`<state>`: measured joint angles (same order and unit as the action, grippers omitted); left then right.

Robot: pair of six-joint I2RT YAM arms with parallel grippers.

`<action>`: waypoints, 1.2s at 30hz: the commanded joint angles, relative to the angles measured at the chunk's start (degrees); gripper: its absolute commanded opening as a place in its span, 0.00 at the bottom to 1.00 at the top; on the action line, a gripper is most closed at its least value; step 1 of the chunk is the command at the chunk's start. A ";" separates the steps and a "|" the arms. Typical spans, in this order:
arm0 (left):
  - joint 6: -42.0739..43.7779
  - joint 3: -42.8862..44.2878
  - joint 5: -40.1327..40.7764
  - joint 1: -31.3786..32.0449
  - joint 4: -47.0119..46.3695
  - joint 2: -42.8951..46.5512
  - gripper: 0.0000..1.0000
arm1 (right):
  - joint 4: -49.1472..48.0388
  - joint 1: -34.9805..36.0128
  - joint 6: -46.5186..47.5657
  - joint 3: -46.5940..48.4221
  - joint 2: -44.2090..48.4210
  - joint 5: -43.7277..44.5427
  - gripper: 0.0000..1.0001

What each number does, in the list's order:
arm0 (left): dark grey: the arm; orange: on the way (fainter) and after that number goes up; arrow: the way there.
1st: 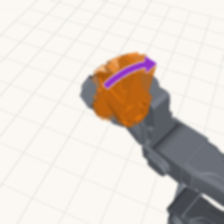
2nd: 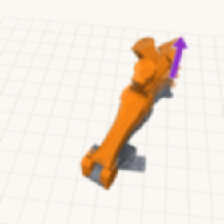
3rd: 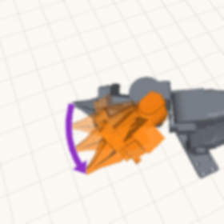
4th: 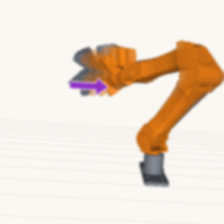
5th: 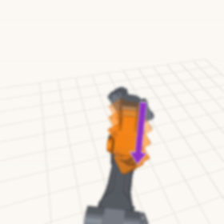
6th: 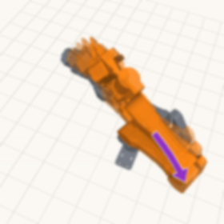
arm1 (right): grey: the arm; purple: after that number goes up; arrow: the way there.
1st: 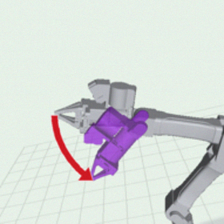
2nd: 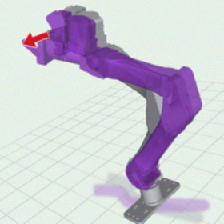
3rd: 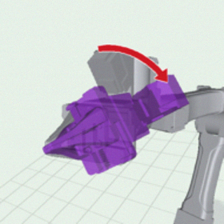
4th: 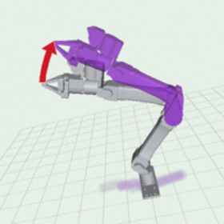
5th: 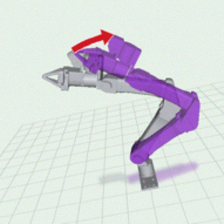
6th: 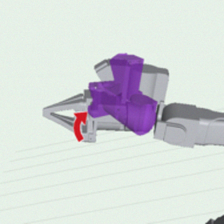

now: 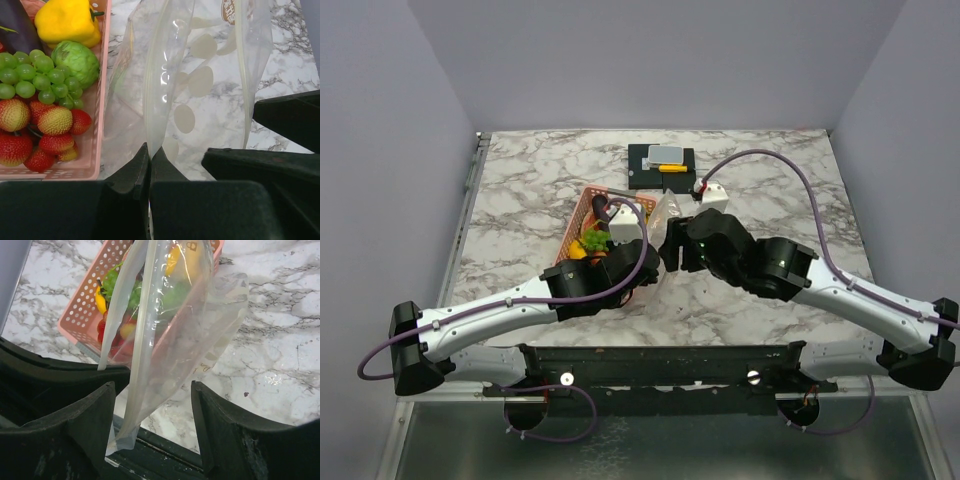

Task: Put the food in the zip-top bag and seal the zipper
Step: Open the zipper of the food storage bag.

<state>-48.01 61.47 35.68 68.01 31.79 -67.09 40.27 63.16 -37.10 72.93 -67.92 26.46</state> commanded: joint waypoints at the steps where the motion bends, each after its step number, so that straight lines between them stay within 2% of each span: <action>1: -1.50 -0.49 2.30 0.45 -1.38 1.06 0.00 | 4.54 2.00 -1.56 3.96 -3.97 8.24 0.66; 6: -2.15 -1.45 3.04 0.54 -1.85 1.76 0.00 | 6.27 3.31 -2.82 5.19 -6.18 12.21 0.59; 8: -2.48 -2.10 3.34 0.57 -2.10 2.22 0.00 | 6.87 3.39 -3.46 5.26 -6.55 13.31 0.52; 12: -2.70 -2.91 3.55 0.55 -2.52 3.05 0.00 | 7.97 3.47 -4.61 5.18 -6.62 15.19 0.34; 17: -2.62 -3.01 3.57 0.55 -2.52 3.28 0.00 | 8.57 3.60 -5.08 5.12 -6.61 16.24 0.04; 18: -2.54 -3.02 3.55 0.60 -2.48 3.36 0.00 | 8.64 3.64 -5.11 5.04 -6.54 16.33 0.01; 22: -2.23 -2.96 3.17 0.54 -2.44 3.28 0.00 | 8.34 4.11 -4.84 4.69 -6.52 16.77 0.01; 27: -1.21 -2.31 3.48 0.55 -2.39 3.07 0.25 | 7.58 4.81 -4.87 3.87 -5.98 16.80 0.01; 31: -0.30 -1.18 3.93 0.48 -2.39 2.30 0.41 | 6.34 5.24 -4.44 2.60 -5.22 15.75 0.01; 36: 1.16 0.91 4.57 0.38 -2.37 0.36 0.50 | 5.79 5.71 -4.21 1.33 -4.43 15.16 0.01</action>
<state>-48.80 59.46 38.02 68.12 29.78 -65.10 46.59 68.03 -41.08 75.53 -73.65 40.91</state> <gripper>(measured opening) 0.475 0.015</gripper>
